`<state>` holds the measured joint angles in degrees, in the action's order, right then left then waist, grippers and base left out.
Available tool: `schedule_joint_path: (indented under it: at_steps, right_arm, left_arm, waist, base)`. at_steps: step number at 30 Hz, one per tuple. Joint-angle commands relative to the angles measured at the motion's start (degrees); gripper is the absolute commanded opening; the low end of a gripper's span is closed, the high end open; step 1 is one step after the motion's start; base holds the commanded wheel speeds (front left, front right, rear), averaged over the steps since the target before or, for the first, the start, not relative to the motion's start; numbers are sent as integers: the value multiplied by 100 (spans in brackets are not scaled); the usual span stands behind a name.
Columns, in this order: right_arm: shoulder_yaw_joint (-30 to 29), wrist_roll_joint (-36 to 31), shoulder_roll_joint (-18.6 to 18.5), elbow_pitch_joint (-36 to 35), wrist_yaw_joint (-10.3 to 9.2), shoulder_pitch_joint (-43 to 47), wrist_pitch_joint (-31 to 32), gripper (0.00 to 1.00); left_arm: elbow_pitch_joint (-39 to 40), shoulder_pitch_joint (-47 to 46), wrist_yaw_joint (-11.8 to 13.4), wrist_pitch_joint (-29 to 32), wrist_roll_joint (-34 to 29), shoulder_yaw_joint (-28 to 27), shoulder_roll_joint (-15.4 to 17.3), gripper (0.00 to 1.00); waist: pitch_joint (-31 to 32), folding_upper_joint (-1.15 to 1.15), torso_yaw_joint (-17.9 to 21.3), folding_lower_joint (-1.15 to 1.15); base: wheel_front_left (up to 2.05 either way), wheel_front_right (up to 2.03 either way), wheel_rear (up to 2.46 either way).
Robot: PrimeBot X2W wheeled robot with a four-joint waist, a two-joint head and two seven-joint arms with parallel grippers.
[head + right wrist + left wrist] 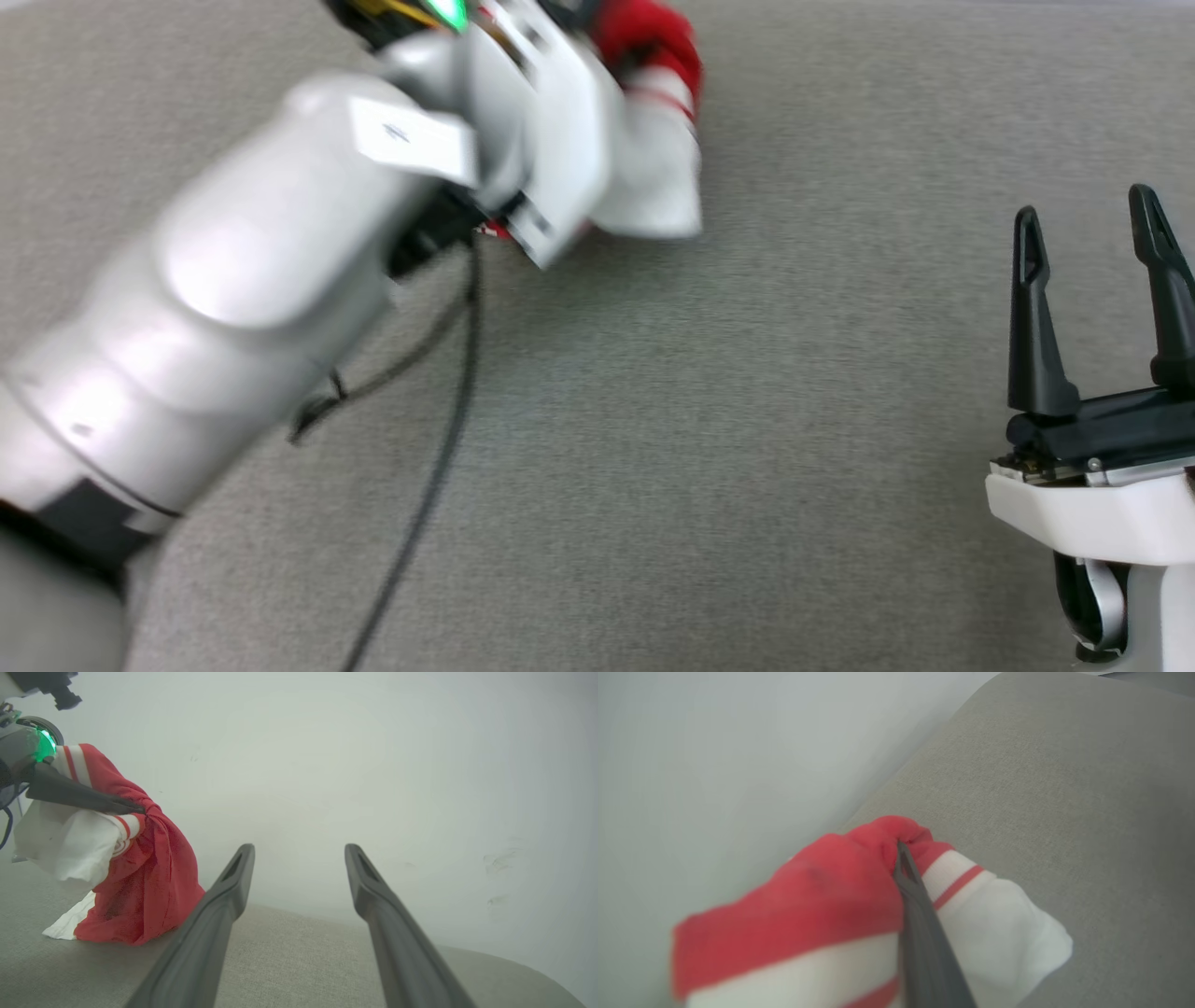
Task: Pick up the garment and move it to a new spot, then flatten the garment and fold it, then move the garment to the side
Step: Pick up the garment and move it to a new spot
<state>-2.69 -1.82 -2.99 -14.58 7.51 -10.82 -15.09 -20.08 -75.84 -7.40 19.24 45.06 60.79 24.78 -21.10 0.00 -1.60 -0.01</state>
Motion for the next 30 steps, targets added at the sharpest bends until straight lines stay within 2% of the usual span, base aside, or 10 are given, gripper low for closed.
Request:
schedule_joint_path:
  at_steps: [1,9,16,21,22,25,26,27,30]
  right_arm:
    - [-38,72,19,19,-4,43,-10,100]
    - [-169,167,18,17,-4,52,-10,100]
    - [-196,224,19,53,-4,4,-11,100]
    - [-217,224,19,75,-4,-50,-11,100]
    - [-198,230,19,101,-4,-72,-10,100]
    - [-185,236,18,134,-4,-64,-10,100]
    - [-188,233,18,150,-4,-50,-10,100]
    - [-193,225,19,170,-4,-27,-10,100]
    - [-234,198,18,243,-4,72,-11,100]
  left_arm:
    - [35,127,2,-81,36,147,-116,0]
    - [-206,495,2,-470,237,1065,-911,0]
    - [-420,1319,1,-288,14,1257,-1623,0]
    - [-298,1857,1,55,-250,1253,-1829,0]
    - [-259,2177,0,280,-417,1257,-1911,0]
    - [-322,2339,0,328,-560,1261,-1917,3]
    - [-356,2351,0,259,-627,1260,-1923,86]
    - [-389,2354,0,159,-645,1261,-1931,100]
    - [-407,2262,1,-345,-560,1256,-1991,100]
  waist:
    - [56,0,164,1]
    - [-7,0,429,1]
    - [-135,0,528,1]
    - [-205,0,542,1]
    - [-234,0,555,1]
    - [-214,0,551,1]
    - [-192,0,538,1]
    - [-159,0,521,1]
    - [8,0,442,1]
  base:
    - [0,0,0]
    - [0,0,0]
    - [0,0,0]
    - [0,0,0]
    - [0,0,0]
    - [0,0,0]
    - [0,0,0]
    - [0,0,0]
    - [0,0,0]
